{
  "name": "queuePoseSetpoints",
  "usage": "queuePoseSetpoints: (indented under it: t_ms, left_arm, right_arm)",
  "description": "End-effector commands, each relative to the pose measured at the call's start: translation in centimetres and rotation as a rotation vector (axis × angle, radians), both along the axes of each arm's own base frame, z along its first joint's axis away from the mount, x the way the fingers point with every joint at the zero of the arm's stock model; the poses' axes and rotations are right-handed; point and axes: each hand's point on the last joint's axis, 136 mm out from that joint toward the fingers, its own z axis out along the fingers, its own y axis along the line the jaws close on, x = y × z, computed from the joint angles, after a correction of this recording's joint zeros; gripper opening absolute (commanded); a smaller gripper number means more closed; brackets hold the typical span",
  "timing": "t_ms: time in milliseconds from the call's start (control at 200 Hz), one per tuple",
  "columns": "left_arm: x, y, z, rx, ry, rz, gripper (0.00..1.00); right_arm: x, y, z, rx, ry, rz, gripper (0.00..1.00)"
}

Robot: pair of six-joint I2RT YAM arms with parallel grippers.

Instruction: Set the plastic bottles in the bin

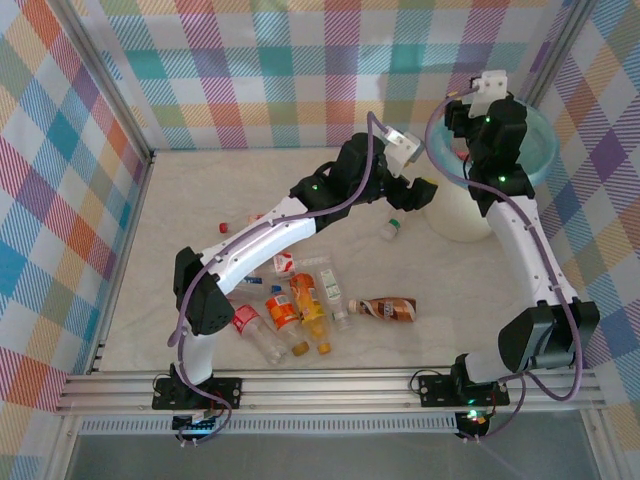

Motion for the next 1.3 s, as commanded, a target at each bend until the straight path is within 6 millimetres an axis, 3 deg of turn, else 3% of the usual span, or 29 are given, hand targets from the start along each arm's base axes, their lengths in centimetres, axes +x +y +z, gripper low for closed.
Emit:
queuePoseSetpoints:
  t_ms: [0, 300, 430, 575, 740, 875, 950, 1165, 1295]
  left_arm:
    - [0.9, 0.9, 0.6, -0.022, -0.003, 0.029, 0.84]
    - [2.1, 2.0, 1.0, -0.035, 0.002, 0.061, 0.84]
    - [2.4, 2.9, 1.2, -0.041, 0.024, 0.079, 0.85]
    - [2.6, 5.0, 1.1, -0.033, 0.049, 0.114, 0.84]
    - [2.4, 8.9, 1.3, -0.027, 0.059, 0.188, 0.85]
    - [1.5, 13.3, 0.0, 0.031, 0.092, 0.270, 0.85]
    - [0.7, 16.1, -0.7, 0.066, 0.107, 0.323, 0.85]
    - [-3.1, 25.0, -3.0, 0.166, 0.126, 0.519, 0.87]
    - [-5.9, 30.0, -4.6, 0.236, 0.169, 0.644, 0.89]
  right_arm:
    - [-0.7, -0.5, 2.3, -0.020, -0.096, -0.023, 0.75]
    - [-0.8, 0.0, 2.4, -0.005, -0.085, 0.006, 0.74]
    - [-1.4, 1.1, 2.5, 0.025, -0.044, 0.075, 0.74]
    - [-3.4, 3.1, 2.8, 0.076, 0.006, 0.186, 0.72]
    - [-6.0, 6.5, 1.7, 0.139, 0.119, 0.315, 0.70]
    - [-8.2, 10.5, -1.4, 0.125, 0.234, 0.433, 0.70]
    - [-9.7, 12.9, -4.0, 0.094, 0.318, 0.500, 0.70]
    - [-13.1, 18.0, -12.1, 0.152, 0.558, 0.620, 0.70]
    - [-14.6, 21.6, -16.0, 0.164, 0.693, 0.676, 0.71]
